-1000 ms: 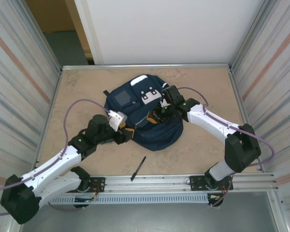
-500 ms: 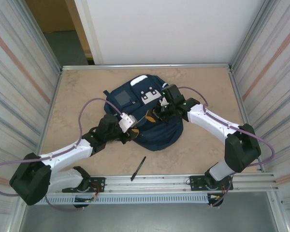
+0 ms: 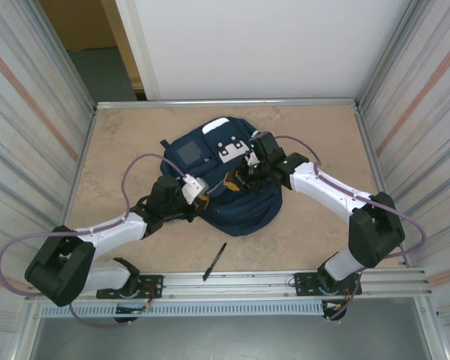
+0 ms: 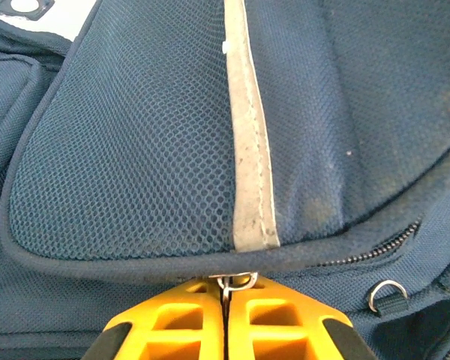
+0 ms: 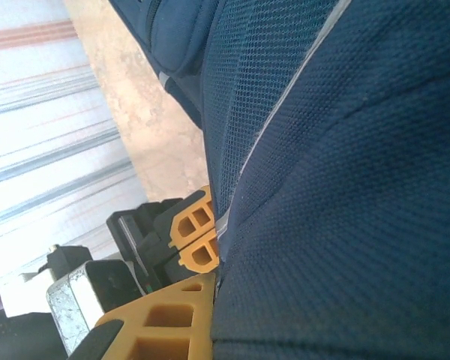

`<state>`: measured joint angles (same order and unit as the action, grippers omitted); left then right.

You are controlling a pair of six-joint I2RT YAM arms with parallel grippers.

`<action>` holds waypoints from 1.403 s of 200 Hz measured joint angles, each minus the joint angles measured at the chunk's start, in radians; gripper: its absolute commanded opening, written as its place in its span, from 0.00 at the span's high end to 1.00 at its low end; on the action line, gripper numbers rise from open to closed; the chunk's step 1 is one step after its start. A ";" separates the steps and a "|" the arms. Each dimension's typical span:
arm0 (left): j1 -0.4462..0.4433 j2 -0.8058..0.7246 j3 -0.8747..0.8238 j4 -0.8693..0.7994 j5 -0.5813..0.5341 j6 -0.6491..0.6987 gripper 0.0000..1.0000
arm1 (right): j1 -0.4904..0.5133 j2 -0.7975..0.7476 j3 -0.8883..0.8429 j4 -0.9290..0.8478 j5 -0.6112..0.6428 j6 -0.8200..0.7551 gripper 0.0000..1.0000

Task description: Pack the student bag

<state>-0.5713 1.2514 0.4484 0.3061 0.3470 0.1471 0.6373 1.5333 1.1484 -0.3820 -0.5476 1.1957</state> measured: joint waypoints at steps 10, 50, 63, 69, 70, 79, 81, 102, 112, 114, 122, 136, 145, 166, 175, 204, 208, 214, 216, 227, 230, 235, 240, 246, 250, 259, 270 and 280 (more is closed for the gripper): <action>0.016 0.000 -0.009 0.014 0.021 -0.001 1.00 | 0.000 0.000 0.000 -0.004 -0.001 -0.001 1.00; 0.126 0.000 -0.033 0.057 0.113 -0.061 1.00 | -0.002 0.000 0.000 -0.007 -0.008 -0.027 1.00; 0.146 0.014 -0.011 0.035 0.140 -0.082 1.00 | 0.000 0.000 0.000 -0.005 -0.008 -0.031 1.00; 0.151 0.026 0.000 0.027 0.152 -0.092 1.00 | 0.001 0.000 0.001 -0.005 -0.007 -0.031 1.00; 0.152 0.029 0.002 0.026 0.154 -0.094 1.00 | 0.001 0.000 0.001 -0.005 -0.007 -0.031 1.00; 0.155 0.046 0.013 0.022 0.166 -0.107 0.91 | 0.001 0.001 0.002 -0.002 -0.006 -0.034 1.00; 0.156 0.049 0.014 0.022 0.168 -0.109 0.88 | 0.001 0.002 0.002 -0.002 -0.006 -0.034 1.00; 0.164 0.052 0.013 0.014 0.145 -0.151 0.64 | 0.002 0.002 0.008 -0.011 -0.007 -0.050 1.00; 0.174 0.039 0.003 0.014 0.125 -0.160 0.61 | 0.002 0.005 0.015 -0.015 -0.008 -0.054 1.00; 0.175 0.035 0.000 0.016 0.120 -0.166 0.60 | 0.002 0.005 0.016 -0.015 -0.008 -0.054 1.00; 0.182 0.011 -0.016 0.018 0.105 -0.173 0.57 | 0.002 0.008 0.021 -0.016 -0.009 -0.056 1.00; 0.191 -0.056 -0.049 0.020 0.095 -0.171 0.50 | 0.002 0.018 0.032 -0.017 -0.014 -0.056 1.00; 0.188 -0.114 -0.063 0.011 0.095 -0.153 0.46 | 0.003 0.031 0.039 -0.014 -0.019 -0.056 1.00; 0.146 -0.264 -0.064 -0.032 0.098 -0.084 0.40 | 0.004 0.061 0.054 -0.011 -0.032 -0.056 0.94; 0.124 -0.314 -0.058 -0.051 0.098 -0.055 0.37 | 0.005 0.070 0.055 -0.008 -0.034 -0.056 0.90; 0.049 -0.387 -0.034 -0.093 0.083 0.053 0.27 | 0.014 0.080 0.055 -0.006 -0.039 -0.053 0.85; 0.037 -0.386 -0.034 -0.093 0.076 0.069 0.27 | 0.016 0.080 0.055 -0.006 -0.040 -0.053 0.85; 0.017 -0.381 -0.034 -0.093 0.063 0.095 0.27 | 0.018 0.080 0.055 -0.005 -0.044 -0.053 0.85; 0.011 -0.378 -0.034 -0.094 0.058 0.100 0.27 | 0.018 0.080 0.055 -0.004 -0.045 -0.053 0.85; -0.026 -0.351 -0.034 -0.093 0.038 0.153 0.25 | 0.018 0.080 0.055 -0.003 -0.045 -0.053 0.85; -0.039 -0.339 -0.034 -0.092 0.032 0.170 0.25 | 0.018 0.080 0.055 -0.002 -0.045 -0.053 0.84; -0.055 -0.318 -0.033 -0.092 0.021 0.196 0.25 | 0.018 0.080 0.055 -0.002 -0.045 -0.053 0.84; -0.070 -0.295 -0.032 -0.089 0.007 0.219 0.25 | 0.018 0.080 0.055 -0.002 -0.045 -0.053 0.84; -0.085 -0.266 -0.031 -0.087 -0.010 0.239 0.25 | 0.018 0.080 0.055 -0.001 -0.045 -0.053 0.85; -0.093 -0.247 -0.029 -0.084 -0.021 0.250 0.25 | 0.018 0.080 0.055 -0.001 -0.045 -0.053 0.85; -0.106 -0.196 -0.016 -0.083 -0.056 0.271 0.25 | 0.018 0.080 0.055 -0.001 -0.045 -0.053 0.84; -0.110 -0.141 0.009 -0.078 -0.098 0.280 0.26 | 0.019 0.080 0.054 -0.002 -0.045 -0.053 0.84; -0.110 -0.100 0.032 -0.062 -0.134 0.281 0.27 | 0.020 0.080 0.054 -0.001 -0.044 -0.053 0.84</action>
<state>-0.6811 1.1511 0.4808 0.2443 0.2134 0.4282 0.6575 1.6135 1.2026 -0.3828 -0.5919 1.1431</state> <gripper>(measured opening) 0.741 0.155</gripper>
